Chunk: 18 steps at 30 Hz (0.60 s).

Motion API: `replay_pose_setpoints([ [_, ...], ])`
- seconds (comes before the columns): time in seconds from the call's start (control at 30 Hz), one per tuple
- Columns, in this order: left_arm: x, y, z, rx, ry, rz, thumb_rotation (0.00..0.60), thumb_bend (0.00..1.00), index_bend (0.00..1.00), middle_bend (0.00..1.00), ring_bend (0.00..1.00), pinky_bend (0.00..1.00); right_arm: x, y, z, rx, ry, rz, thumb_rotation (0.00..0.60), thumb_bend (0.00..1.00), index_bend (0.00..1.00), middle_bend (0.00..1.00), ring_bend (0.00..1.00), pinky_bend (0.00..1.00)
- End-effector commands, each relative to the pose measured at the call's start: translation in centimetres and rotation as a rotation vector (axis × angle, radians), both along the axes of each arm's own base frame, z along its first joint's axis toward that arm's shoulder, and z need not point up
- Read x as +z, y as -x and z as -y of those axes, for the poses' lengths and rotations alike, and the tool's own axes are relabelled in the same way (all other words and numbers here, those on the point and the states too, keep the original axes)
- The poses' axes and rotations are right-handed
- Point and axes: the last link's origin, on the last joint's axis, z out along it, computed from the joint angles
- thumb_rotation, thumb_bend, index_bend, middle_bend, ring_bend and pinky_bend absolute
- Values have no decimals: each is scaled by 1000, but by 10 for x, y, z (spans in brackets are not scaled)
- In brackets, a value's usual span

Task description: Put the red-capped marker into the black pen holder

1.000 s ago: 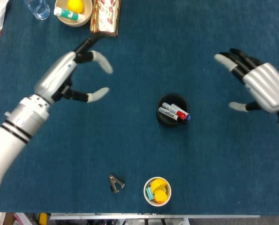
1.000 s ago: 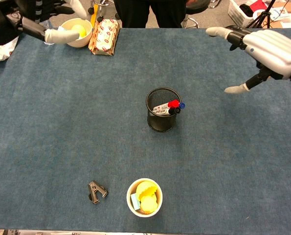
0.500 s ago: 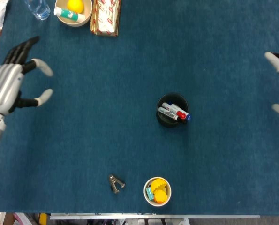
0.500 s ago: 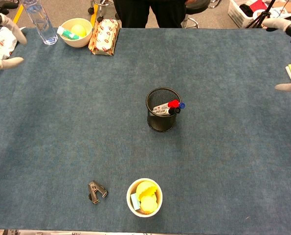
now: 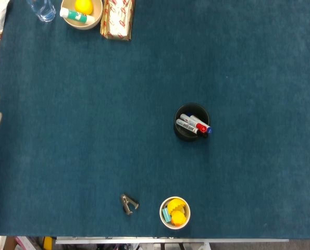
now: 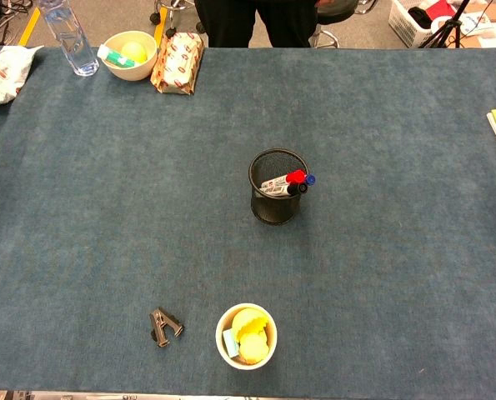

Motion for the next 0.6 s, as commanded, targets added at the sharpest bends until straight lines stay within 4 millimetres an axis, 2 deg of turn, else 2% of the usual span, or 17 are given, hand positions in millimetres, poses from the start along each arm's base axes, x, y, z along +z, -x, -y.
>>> replay_pose_setpoints([
  [0.03, -2, 13, 10, 27, -25, -12, 600, 268, 438, 43, 0, 44, -1, 4, -7, -22, 1, -1, 600, 0, 0, 175, 71, 278],
  [0.2, 0, 21, 14, 45, -45, -5, 600, 268, 438, 43, 0, 44, -5, 11, -15, -63, -4, 8, 600, 0, 5, 179, 75, 278],
  [0.6, -1, 16, 12, 29, -32, -25, 600, 268, 438, 43, 0, 44, -10, 15, -10, -83, -15, 43, 600, 0, 6, 179, 76, 278],
])
